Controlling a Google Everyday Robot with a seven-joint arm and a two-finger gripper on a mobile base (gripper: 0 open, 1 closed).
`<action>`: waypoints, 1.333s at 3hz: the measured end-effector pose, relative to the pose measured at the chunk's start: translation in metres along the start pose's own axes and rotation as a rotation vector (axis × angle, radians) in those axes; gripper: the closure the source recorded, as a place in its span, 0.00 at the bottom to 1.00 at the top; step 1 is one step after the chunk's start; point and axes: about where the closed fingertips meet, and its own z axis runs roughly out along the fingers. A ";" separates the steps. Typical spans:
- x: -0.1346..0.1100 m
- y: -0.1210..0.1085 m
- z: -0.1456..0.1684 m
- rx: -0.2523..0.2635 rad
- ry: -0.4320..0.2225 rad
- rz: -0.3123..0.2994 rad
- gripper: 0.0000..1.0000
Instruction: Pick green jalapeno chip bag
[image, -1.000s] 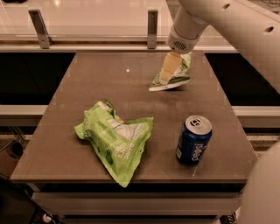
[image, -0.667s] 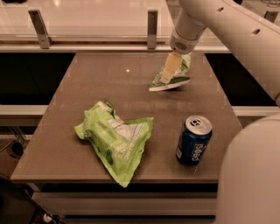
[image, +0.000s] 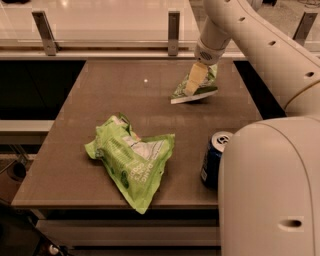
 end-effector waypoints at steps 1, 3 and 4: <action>0.004 0.002 0.026 -0.053 0.005 0.005 0.17; 0.002 0.002 0.028 -0.057 0.006 0.005 0.64; 0.001 0.001 0.024 -0.057 0.006 0.005 0.87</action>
Offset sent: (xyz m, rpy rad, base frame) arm 0.0055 0.0010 -0.0212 0.0150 0.0412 0.0070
